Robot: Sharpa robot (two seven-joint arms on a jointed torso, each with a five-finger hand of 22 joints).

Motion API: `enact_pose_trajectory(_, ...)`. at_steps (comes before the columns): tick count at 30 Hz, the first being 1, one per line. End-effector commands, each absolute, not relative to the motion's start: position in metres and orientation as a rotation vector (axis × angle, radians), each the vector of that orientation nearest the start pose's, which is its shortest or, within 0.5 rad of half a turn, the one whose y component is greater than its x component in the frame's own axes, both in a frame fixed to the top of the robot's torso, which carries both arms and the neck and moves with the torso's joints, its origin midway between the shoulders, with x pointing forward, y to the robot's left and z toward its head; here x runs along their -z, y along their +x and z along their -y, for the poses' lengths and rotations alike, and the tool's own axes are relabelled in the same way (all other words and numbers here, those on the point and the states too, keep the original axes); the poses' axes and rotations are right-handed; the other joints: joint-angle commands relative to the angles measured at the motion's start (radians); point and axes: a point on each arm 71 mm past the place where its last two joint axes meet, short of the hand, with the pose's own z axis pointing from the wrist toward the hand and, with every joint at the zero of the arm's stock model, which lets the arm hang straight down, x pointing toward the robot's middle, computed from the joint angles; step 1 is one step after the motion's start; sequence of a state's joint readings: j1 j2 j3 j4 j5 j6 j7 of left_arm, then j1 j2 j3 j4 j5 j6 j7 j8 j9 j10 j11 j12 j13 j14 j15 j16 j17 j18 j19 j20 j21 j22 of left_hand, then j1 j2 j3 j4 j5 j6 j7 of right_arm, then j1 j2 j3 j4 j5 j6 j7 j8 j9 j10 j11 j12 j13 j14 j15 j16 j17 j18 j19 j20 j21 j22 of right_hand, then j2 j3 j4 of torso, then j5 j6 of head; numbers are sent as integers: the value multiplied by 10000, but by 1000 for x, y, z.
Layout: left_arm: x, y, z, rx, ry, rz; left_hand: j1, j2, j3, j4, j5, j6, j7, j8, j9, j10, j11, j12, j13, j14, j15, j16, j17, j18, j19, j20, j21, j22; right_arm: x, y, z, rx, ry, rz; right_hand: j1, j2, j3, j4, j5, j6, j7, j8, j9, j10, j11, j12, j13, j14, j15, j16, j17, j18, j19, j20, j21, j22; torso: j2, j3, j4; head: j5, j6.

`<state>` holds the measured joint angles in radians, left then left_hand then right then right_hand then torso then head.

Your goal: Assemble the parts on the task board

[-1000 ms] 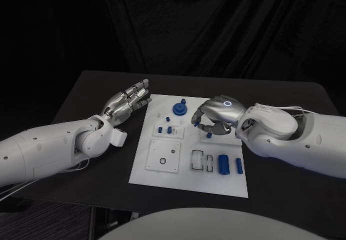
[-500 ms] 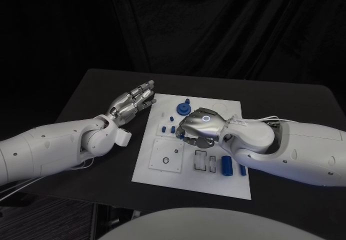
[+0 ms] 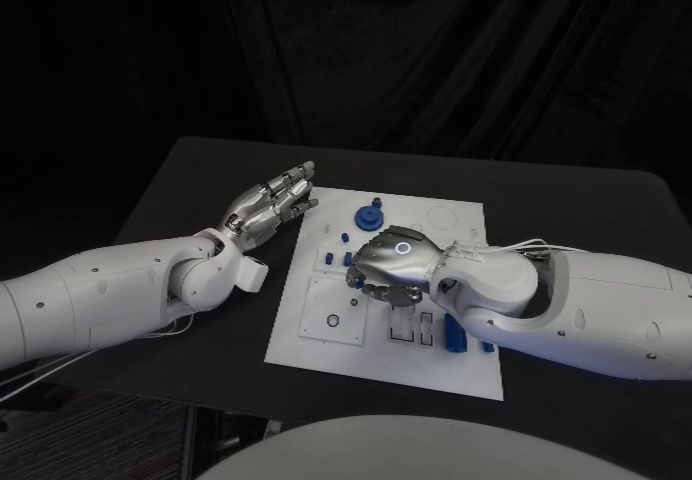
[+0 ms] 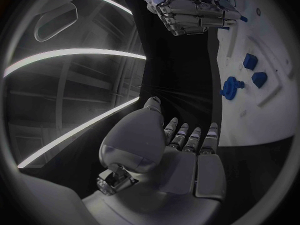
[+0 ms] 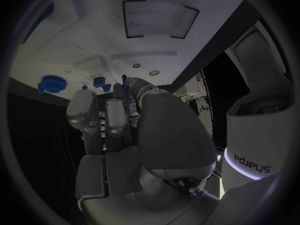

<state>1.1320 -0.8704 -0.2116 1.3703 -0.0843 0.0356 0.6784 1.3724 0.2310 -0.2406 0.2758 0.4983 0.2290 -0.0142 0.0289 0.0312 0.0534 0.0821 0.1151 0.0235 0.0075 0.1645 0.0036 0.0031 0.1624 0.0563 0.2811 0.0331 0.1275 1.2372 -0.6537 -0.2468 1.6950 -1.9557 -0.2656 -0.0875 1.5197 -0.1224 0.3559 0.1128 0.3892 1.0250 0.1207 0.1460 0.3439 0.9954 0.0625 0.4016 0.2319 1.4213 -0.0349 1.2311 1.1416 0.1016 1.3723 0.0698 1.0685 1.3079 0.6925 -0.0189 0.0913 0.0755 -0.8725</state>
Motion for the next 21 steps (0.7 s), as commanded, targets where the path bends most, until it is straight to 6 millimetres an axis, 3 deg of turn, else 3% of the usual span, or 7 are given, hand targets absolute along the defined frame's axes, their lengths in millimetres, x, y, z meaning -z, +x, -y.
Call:
enact_pose_trajectory(1, 256, 463, -253, 17789, -9503, -14636, 54, 36, 69, 9, 69, 47, -61, 47, 12, 7, 51, 44, 10, 7, 69, -4, 0, 173, 3, 36, 42, 8, 222, 388, 60, -7287, -9361, -15067, 53, -10, -18, -61, -17, -50, -7, -62, 7, 62, -17, -44, -5, -33, -16, -25, 1, -32, -73, 22, -36, 1341, 11, 0, 10, 3, -2)
enact_pose_trajectory(5, 256, 462, -252, 17800, -9507, -14650, 54, 36, 69, 9, 69, 47, -61, 47, 12, 7, 51, 44, 10, 7, 69, -4, 0, 173, 3, 36, 42, 8, 226, 385, 61, -7363, -9302, -15154, 55, -9, -17, -65, -16, -50, -4, -64, 7, 67, -16, -44, -6, -32, -15, -23, 4, -33, -71, 21, -30, 1342, -1, -2, -14, -15, -2)
enact_pose_trajectory(13, 256, 462, -252, 17797, -9511, -14663, 72, 53, 84, 3, 95, 59, -59, 48, 13, 15, 67, 60, 13, 11, 70, -3, 1, 172, 0, 35, 40, -2, 234, 381, 59, -7525, -9247, -15266, 1, 0, -56, -57, -182, -7, 22, -66, 18, 136, 1, -33, -1, -19, 5, 5, 28, -42, -66, 30, -11, 1346, -4, 15, -9, -6, -2)
enact_pose_trajectory(21, 256, 463, -252, 17793, -9519, -14695, 81, 61, 90, -1, 103, 56, -56, 48, 13, 16, 75, 61, 13, 9, 71, -3, 1, 171, 0, 35, 39, -4, 238, 378, 55, -7660, -9214, -15263, 4, 8, -55, -61, -194, 7, 24, -62, 22, 147, -1, -31, 0, -10, 7, 23, 47, -47, -54, 31, 16, 1352, -11, 8, -2, 22, -2)
